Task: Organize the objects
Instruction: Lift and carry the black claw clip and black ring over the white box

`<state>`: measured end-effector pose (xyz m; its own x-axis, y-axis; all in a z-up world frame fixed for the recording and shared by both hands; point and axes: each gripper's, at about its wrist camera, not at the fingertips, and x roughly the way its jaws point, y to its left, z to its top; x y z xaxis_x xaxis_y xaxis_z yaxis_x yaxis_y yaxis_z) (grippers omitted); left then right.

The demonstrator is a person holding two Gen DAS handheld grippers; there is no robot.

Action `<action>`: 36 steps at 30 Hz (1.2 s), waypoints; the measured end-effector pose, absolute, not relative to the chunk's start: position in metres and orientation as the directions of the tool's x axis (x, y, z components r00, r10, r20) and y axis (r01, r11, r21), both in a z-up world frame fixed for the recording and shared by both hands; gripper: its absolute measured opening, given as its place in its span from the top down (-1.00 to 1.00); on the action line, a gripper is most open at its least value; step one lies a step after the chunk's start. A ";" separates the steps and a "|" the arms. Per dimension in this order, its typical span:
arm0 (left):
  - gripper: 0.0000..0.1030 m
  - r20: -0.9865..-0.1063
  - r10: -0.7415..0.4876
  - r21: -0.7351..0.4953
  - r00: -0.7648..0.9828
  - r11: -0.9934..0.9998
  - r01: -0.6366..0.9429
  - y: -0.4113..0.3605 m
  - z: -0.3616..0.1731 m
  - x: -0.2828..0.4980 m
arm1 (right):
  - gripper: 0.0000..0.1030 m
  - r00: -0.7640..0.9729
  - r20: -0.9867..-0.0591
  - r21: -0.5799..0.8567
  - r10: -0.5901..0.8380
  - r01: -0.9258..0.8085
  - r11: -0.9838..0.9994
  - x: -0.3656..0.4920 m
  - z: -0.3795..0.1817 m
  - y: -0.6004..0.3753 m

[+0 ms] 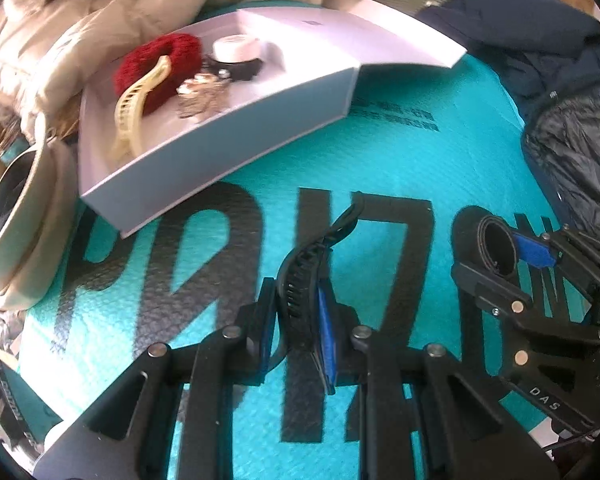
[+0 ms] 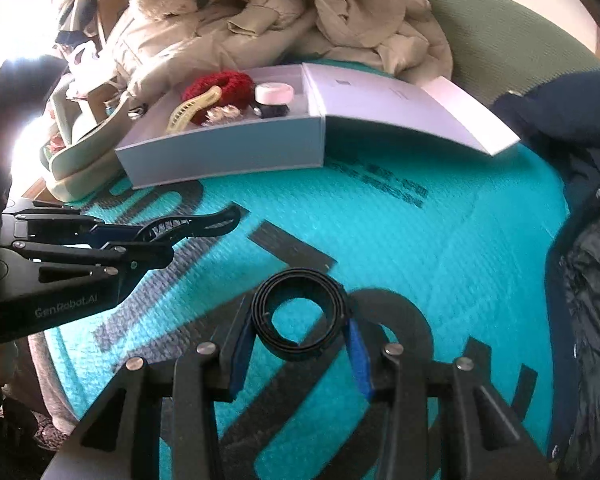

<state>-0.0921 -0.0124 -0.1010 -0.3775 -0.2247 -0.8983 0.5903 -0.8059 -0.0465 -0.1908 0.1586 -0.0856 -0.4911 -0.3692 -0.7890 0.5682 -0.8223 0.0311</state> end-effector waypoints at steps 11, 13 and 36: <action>0.63 -0.890 -0.287 -0.018 -0.355 -0.754 0.656 -0.029 -0.077 -0.052 | 0.19 -0.470 -0.774 0.009 -0.423 0.661 -0.751 -0.176 -0.066 0.122; 0.63 -0.886 -0.305 -0.006 -0.349 -0.746 0.666 -0.030 -0.072 -0.044 | 0.19 -0.466 -0.770 0.008 -0.436 0.676 -0.737 -0.172 -0.062 0.115; 0.63 -0.842 -0.397 0.014 -0.366 -0.694 0.720 -0.047 -0.006 -0.001 | 0.19 -0.453 -0.704 -0.015 -0.548 0.780 -0.625 -0.159 0.005 0.074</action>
<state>-0.0007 -0.0470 -0.0057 -0.3660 -0.3967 -0.8418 0.7200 -0.6939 0.0140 -0.1590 0.0738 0.0048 -0.4526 -0.5477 -0.7037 0.7801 -0.6254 -0.0150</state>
